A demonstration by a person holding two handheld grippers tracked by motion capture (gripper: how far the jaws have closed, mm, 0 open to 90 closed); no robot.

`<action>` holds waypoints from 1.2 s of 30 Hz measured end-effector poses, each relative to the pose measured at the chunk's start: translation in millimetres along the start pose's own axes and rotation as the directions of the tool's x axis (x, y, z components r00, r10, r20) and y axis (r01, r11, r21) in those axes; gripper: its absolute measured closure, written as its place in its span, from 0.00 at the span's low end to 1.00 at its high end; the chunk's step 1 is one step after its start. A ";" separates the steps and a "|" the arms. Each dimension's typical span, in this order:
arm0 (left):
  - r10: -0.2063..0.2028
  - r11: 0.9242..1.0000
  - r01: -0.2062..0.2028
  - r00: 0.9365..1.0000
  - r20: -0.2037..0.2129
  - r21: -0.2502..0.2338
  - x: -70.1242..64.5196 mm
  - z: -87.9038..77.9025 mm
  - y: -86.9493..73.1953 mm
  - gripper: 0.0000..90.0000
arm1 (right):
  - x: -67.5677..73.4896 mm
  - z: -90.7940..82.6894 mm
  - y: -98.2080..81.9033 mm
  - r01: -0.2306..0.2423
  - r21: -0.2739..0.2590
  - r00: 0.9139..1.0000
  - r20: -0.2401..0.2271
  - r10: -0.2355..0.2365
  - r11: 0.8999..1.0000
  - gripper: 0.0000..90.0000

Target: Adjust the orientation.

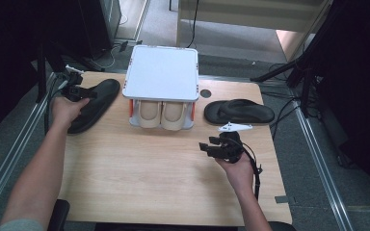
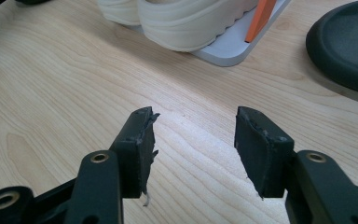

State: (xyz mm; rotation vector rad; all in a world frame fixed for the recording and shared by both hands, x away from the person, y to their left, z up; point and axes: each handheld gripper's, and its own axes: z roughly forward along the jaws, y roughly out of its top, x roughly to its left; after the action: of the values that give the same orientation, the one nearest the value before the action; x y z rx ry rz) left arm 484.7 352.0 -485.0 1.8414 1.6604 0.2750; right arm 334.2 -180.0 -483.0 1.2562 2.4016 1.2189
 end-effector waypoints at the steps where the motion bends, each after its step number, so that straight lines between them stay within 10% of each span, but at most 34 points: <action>1: -0.001 1.000 0.001 1.000 0.000 0.000 -1.3 -1.2 -1.9 1.00 | 0.1 0.3 0.2 0.000 0.000 1.000 -0.002 0.000 1.000 0.54; 24: 0.052 0.999 -0.052 0.997 0.066 0.002 -27.8 -30.9 -51.6 1.00 | 2.4 2.6 4.8 0.011 -0.006 1.000 -0.019 -0.012 1.000 0.54; 36: 0.068 0.992 -0.060 0.995 0.075 -0.110 -47.4 -65.7 -73.9 1.00 | 2.5 1.5 7.3 0.011 -0.014 1.000 -0.026 -0.012 1.000 0.54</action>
State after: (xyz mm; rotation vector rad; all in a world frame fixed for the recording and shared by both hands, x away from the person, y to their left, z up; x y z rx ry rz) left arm 379.8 327.6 -464.5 1.8039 1.5057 0.3094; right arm 337.8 -175.0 -478.1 1.2284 2.4111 1.2537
